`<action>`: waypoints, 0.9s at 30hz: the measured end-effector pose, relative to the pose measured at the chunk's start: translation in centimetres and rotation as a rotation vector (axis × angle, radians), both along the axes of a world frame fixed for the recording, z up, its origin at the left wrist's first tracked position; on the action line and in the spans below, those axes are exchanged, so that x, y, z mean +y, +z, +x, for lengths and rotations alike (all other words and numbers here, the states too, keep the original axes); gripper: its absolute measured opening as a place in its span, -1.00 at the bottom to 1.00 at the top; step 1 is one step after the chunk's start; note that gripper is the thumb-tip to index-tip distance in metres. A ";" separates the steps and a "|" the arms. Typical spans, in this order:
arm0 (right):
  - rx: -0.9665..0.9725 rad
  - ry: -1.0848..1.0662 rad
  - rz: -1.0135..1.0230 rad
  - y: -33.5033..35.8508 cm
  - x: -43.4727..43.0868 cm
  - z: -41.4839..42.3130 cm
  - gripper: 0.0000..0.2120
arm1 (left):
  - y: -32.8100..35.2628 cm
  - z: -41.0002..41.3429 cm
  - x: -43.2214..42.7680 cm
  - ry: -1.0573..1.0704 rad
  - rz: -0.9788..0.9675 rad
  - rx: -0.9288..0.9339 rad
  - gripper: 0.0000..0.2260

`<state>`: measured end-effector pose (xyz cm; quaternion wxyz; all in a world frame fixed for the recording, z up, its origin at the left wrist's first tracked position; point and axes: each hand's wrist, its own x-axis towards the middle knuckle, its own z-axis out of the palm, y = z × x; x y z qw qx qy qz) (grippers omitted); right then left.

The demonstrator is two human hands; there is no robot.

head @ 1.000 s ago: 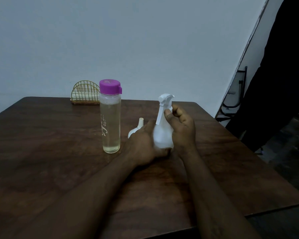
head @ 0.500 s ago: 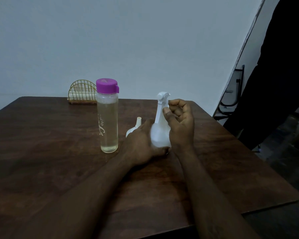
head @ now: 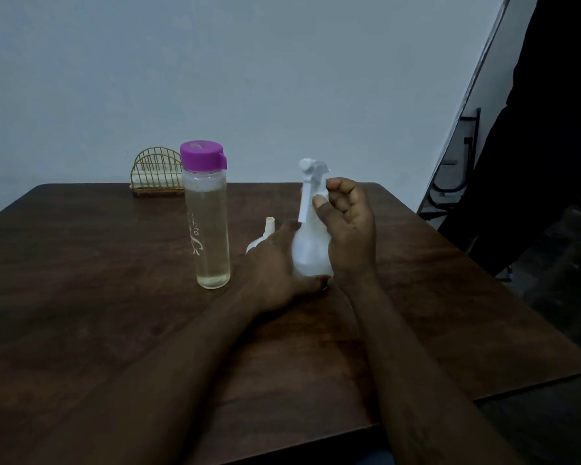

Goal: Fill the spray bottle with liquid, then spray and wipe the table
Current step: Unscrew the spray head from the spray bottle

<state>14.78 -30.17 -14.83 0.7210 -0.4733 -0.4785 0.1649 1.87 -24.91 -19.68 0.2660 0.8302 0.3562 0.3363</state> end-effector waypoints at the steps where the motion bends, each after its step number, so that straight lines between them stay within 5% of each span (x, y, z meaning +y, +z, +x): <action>1: -0.025 -0.026 -0.005 0.1 0.0 -0.1 -0.71 | 0.0 0.0 0.1 -0.014 -0.019 0.006 -0.21; 4: -0.081 -0.051 -0.010 -0.1 0.1 -0.1 -0.66 | -0.1 0.0 0.2 -0.036 -0.095 -0.024 -0.07; 18: 0.242 0.078 0.139 2.1 -0.2 0.2 -0.79 | 0.8 -0.8 -0.3 0.009 0.072 0.111 -0.27; 27: 0.025 0.143 0.225 8.3 0.4 1.2 -0.91 | 0.5 -0.8 -0.3 0.040 0.077 0.117 -0.25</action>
